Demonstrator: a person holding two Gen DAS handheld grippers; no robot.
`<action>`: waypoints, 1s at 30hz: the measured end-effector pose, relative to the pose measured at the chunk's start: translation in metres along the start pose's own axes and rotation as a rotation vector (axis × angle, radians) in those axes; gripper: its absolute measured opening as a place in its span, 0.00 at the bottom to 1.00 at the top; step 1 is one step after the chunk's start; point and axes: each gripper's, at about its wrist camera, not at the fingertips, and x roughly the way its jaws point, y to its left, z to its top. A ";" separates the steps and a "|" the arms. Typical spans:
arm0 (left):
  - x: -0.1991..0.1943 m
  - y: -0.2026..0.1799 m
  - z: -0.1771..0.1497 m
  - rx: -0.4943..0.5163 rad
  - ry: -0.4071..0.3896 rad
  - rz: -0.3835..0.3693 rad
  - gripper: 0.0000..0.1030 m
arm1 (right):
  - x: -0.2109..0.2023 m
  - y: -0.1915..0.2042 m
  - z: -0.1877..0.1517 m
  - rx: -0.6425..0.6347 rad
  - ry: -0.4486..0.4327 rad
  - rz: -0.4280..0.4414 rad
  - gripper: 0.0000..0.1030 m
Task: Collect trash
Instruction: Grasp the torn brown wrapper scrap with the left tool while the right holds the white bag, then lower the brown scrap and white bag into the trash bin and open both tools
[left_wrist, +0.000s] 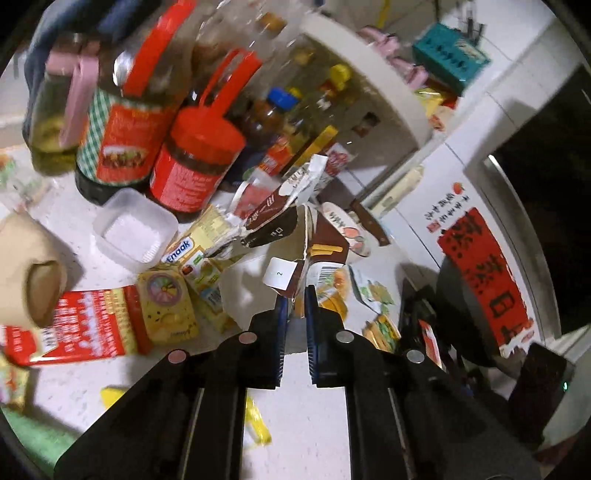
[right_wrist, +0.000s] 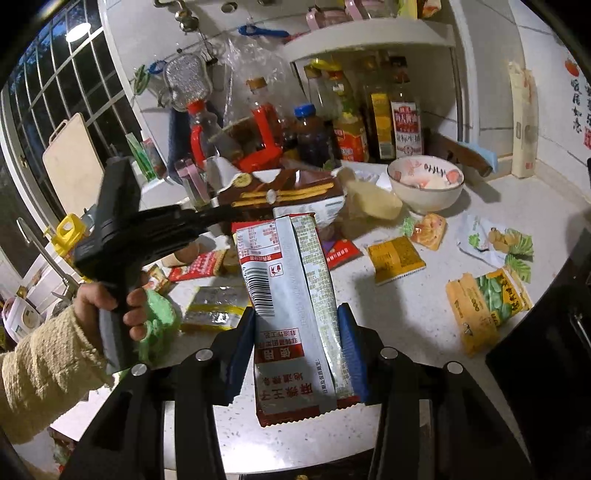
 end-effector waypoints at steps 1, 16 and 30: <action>-0.010 -0.003 -0.002 0.009 -0.005 -0.009 0.09 | -0.003 0.001 0.000 -0.001 -0.005 0.005 0.43; -0.155 -0.084 -0.107 0.160 0.042 -0.133 0.09 | -0.098 0.027 -0.029 -0.013 -0.057 0.079 0.43; -0.114 -0.092 -0.289 0.152 0.481 -0.062 0.09 | -0.111 -0.001 -0.149 0.033 0.250 -0.023 0.44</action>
